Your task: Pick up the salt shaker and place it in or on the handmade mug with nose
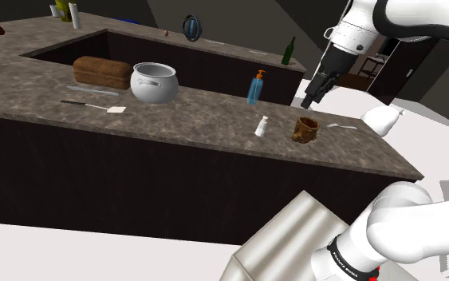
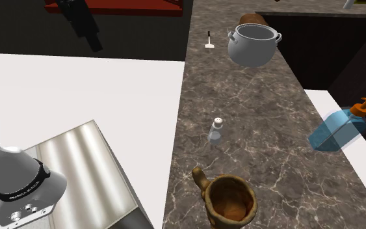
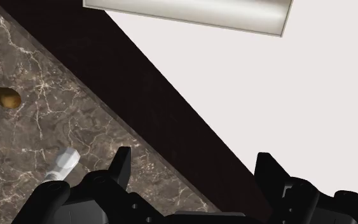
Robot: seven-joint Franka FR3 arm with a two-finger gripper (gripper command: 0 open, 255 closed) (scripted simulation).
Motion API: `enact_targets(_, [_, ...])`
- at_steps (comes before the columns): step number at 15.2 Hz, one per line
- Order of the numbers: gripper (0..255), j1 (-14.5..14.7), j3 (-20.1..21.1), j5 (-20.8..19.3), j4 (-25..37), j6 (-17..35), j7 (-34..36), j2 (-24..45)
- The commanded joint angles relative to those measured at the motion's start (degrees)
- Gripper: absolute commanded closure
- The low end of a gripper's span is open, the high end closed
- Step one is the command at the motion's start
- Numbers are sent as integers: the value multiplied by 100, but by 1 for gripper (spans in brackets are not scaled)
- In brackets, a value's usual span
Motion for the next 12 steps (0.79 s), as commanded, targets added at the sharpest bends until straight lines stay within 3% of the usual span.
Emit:
enact_targets(1, [0,0,0,0,0,0,0,0])
enact_targets(12, [0,-109,-890,-203,279,1337,-1028,1768])
